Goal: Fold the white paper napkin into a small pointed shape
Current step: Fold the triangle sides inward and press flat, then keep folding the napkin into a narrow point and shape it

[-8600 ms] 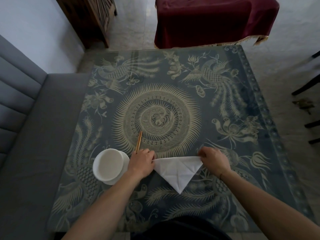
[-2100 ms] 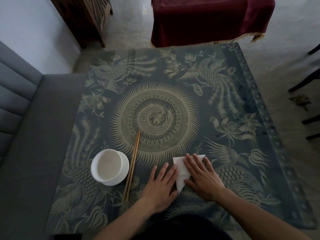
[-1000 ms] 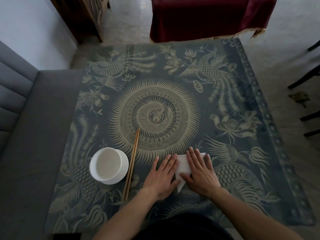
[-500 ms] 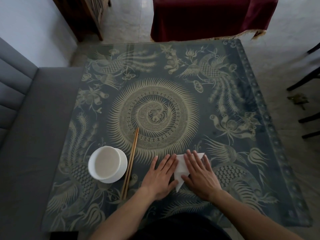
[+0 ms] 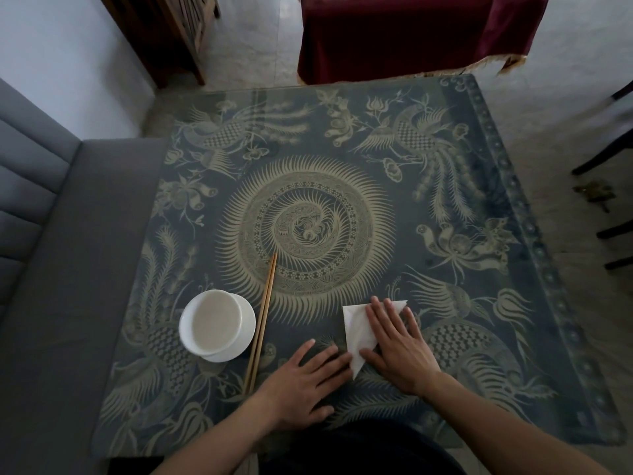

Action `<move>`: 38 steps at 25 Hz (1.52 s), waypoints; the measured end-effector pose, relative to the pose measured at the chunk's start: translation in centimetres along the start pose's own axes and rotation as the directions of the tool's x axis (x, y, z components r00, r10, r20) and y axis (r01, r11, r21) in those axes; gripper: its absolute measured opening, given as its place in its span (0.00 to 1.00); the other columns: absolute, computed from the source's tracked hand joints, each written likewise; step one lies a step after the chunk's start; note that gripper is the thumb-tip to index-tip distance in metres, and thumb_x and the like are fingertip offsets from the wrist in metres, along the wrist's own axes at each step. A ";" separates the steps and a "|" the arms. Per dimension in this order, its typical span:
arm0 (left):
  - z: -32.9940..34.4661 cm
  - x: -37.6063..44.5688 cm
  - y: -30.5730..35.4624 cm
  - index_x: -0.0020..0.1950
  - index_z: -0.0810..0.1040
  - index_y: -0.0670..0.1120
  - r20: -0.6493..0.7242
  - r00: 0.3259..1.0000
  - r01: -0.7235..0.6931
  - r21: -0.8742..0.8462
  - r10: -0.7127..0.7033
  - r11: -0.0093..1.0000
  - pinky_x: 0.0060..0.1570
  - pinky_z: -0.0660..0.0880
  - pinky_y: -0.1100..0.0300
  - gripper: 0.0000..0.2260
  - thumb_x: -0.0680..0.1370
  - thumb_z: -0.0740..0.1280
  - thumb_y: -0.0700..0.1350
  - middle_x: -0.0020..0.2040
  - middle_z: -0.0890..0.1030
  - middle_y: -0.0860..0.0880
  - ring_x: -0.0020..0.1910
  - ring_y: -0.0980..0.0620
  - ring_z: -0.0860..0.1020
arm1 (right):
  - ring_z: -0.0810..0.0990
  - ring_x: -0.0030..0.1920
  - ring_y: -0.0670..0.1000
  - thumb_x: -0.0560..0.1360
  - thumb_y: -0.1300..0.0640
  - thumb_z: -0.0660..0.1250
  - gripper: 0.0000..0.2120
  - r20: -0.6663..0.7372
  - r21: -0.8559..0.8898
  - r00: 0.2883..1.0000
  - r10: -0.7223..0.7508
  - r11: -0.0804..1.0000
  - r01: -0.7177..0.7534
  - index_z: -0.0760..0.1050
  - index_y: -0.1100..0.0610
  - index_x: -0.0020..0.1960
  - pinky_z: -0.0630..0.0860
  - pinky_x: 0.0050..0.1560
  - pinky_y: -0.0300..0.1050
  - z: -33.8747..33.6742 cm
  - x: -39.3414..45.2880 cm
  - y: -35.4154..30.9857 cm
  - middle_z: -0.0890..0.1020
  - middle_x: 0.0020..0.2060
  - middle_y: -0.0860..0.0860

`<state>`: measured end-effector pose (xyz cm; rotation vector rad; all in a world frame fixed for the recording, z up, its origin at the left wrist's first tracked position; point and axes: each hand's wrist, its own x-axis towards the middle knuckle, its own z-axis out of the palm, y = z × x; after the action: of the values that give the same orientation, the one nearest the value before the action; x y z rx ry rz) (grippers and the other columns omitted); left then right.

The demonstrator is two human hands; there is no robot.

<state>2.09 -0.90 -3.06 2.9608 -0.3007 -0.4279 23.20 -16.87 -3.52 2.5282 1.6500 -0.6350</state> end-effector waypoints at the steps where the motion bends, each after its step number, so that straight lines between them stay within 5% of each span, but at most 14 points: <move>1: -0.1 0.2 -0.1 0.79 0.56 0.50 -0.033 0.999 -0.020 -0.006 0.020 1.000 0.71 0.51 0.40 0.30 0.80 0.56 0.60 0.80 0.56 0.47 0.78 0.44 0.55 | 0.31 0.76 0.50 0.78 0.32 0.43 0.39 -0.002 0.003 1.000 -0.002 1.000 0.002 0.33 0.54 0.78 0.34 0.74 0.57 -0.1 0.0 0.0 0.33 0.77 0.50; 3: -0.3 0.8 -0.4 0.76 0.63 0.51 -0.119 0.993 -0.019 -0.064 0.011 0.998 0.72 0.56 0.42 0.26 0.80 0.58 0.58 0.75 0.65 0.47 0.74 0.45 0.62 | 0.33 0.76 0.51 0.78 0.32 0.44 0.40 -0.027 0.035 1.000 0.007 0.999 -0.006 0.35 0.54 0.78 0.36 0.74 0.58 -0.3 -0.1 -0.1 0.35 0.77 0.50; 6: -1.7 2.6 -1.5 0.71 0.70 0.49 -0.232 0.932 0.216 -0.263 -0.279 0.940 0.67 0.66 0.47 0.22 0.79 0.61 0.56 0.66 0.74 0.48 0.65 0.47 0.72 | 0.35 0.77 0.52 0.77 0.31 0.45 0.40 -0.101 0.084 0.989 0.108 0.991 -0.100 0.41 0.53 0.79 0.36 0.75 0.59 -0.8 -0.1 0.3 0.41 0.78 0.50; 8: -3.2 4.2 -2.8 0.70 0.71 0.49 -0.172 0.859 0.395 -0.377 -0.482 0.838 0.65 0.68 0.50 0.22 0.79 0.63 0.57 0.63 0.75 0.50 0.62 0.48 0.73 | 0.36 0.77 0.52 0.77 0.31 0.48 0.39 -0.113 0.126 0.972 0.207 0.973 -0.192 0.44 0.51 0.80 0.36 0.75 0.60 -1.2 0.2 0.9 0.45 0.79 0.49; 10: -4.5 6.1 -3.6 0.69 0.71 0.50 -0.097 0.835 0.466 -0.402 -0.542 0.788 0.63 0.68 0.52 0.22 0.78 0.65 0.57 0.62 0.75 0.51 0.62 0.50 0.72 | 0.42 0.78 0.52 0.77 0.32 0.52 0.38 -0.106 0.168 0.952 0.287 0.949 -0.268 0.48 0.50 0.80 0.41 0.75 0.62 -1.6 0.4 1.5 0.50 0.79 0.49; 17: -7.1 12.1 -3.6 0.66 0.71 0.49 0.063 0.826 0.537 -0.388 -0.559 0.749 0.54 0.74 0.49 0.20 0.76 0.70 0.51 0.60 0.73 0.49 0.60 0.47 0.71 | 0.62 0.71 0.56 0.72 0.36 0.68 0.33 -0.154 0.152 0.943 0.294 0.950 -0.272 0.68 0.50 0.72 0.55 0.72 0.64 -2.9 1.1 1.8 0.69 0.68 0.51; 25: -6.9 13.0 -4.3 0.51 0.76 0.50 0.180 0.782 0.611 -0.408 -0.596 0.679 0.52 0.73 0.51 0.11 0.72 0.71 0.51 0.55 0.71 0.49 0.57 0.48 0.68 | 0.66 0.60 0.56 0.66 0.37 0.72 0.27 -0.115 0.162 0.954 0.278 0.952 -0.258 0.71 0.49 0.59 0.63 0.65 0.53 -4.0 2.4 1.9 0.70 0.58 0.50; 31: -6.5 11.8 -4.8 0.49 0.76 0.49 0.118 0.799 0.544 -0.560 -0.589 0.625 0.44 0.75 0.52 0.07 0.72 0.69 0.46 0.48 0.77 0.51 0.48 0.49 0.75 | 0.72 0.52 0.51 0.67 0.46 0.71 0.20 -0.076 0.301 0.958 0.275 0.923 -0.241 0.66 0.43 0.54 0.63 0.55 0.51 -4.6 3.0 1.8 0.78 0.46 0.44; 38: -5.1 8.4 -3.7 0.53 0.77 0.47 -0.213 0.891 0.296 -0.398 -0.402 0.868 0.43 0.71 0.57 0.08 0.74 0.68 0.41 0.51 0.76 0.49 0.50 0.49 0.74 | 0.77 0.39 0.49 0.67 0.56 0.69 0.08 -0.121 0.521 0.946 0.300 0.831 -0.197 0.76 0.49 0.45 0.75 0.38 0.49 -5.2 2.9 1.5 0.79 0.39 0.45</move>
<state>12.13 1.43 -1.09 2.6557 0.3292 -0.0620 27.11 -13.58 -0.08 3.2040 1.2822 -0.9126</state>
